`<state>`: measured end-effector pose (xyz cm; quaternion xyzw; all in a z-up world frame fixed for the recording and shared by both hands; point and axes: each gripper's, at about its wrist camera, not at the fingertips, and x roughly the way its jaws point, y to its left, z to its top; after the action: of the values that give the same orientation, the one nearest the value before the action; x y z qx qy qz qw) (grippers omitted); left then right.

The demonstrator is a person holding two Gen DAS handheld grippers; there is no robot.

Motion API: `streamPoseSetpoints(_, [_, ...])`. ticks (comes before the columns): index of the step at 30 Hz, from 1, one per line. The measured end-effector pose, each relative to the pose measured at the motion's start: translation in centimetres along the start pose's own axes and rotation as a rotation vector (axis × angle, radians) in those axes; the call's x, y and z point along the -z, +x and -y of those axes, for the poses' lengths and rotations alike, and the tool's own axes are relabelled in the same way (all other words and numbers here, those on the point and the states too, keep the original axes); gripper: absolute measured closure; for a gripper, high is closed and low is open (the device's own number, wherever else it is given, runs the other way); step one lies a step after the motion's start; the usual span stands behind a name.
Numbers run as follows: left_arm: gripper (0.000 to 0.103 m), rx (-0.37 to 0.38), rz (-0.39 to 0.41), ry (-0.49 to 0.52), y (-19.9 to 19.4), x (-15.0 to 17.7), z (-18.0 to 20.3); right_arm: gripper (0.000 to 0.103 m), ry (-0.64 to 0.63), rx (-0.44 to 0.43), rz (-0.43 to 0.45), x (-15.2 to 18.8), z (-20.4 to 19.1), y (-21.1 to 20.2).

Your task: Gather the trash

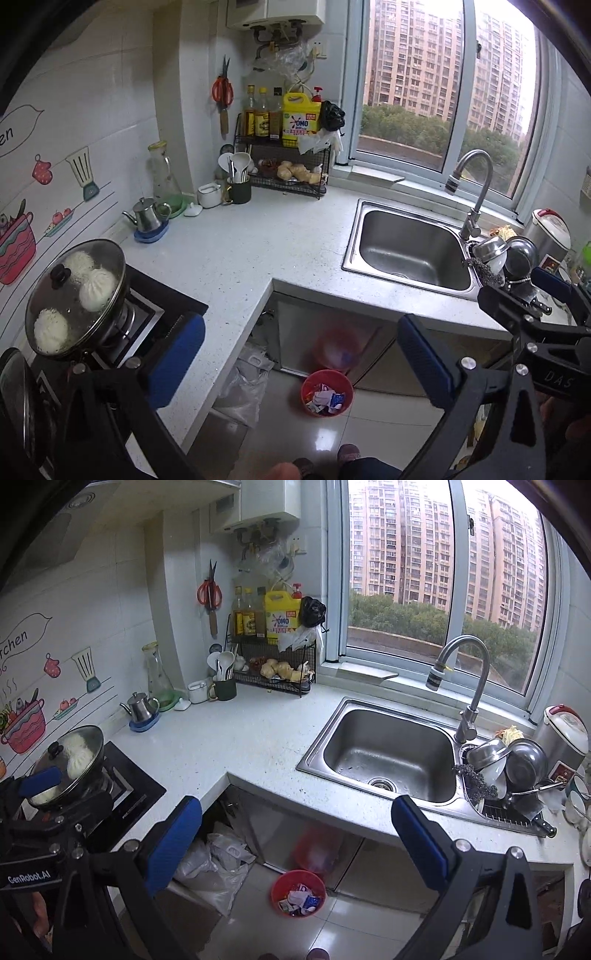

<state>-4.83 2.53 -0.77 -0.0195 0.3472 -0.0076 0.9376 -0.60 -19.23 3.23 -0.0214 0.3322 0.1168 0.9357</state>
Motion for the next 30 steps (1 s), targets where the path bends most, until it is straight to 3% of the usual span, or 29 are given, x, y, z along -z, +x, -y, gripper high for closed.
streamPoseSetpoints(30, [0.000, 0.048, -0.048, 0.010, 0.1, 1.1, 1.9, 0.001, 0.011, 0.010, -0.045, 1.3, 0.5, -0.8])
